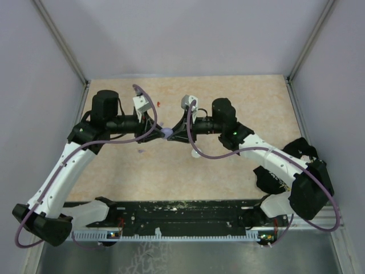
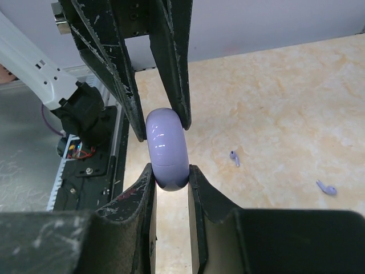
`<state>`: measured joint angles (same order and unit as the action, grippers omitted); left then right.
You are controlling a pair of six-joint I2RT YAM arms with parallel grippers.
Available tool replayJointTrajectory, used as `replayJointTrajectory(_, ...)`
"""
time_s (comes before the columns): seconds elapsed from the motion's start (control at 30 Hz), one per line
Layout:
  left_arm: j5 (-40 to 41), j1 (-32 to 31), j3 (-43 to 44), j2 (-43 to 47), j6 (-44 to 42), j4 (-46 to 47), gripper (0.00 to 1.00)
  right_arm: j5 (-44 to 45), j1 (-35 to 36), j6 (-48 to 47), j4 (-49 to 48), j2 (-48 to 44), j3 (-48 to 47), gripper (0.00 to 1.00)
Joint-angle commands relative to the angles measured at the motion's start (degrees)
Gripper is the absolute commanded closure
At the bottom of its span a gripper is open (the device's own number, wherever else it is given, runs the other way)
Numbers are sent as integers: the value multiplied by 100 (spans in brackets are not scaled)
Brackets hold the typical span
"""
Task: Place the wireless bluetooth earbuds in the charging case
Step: Open the charging case.
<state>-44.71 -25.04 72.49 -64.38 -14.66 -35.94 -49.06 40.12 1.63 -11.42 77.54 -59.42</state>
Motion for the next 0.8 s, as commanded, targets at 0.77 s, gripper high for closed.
replayJointTrajectory(0.77,1363,128,-85,-26,1031,791,45,-714,31,12,-356,-127,-61,100)
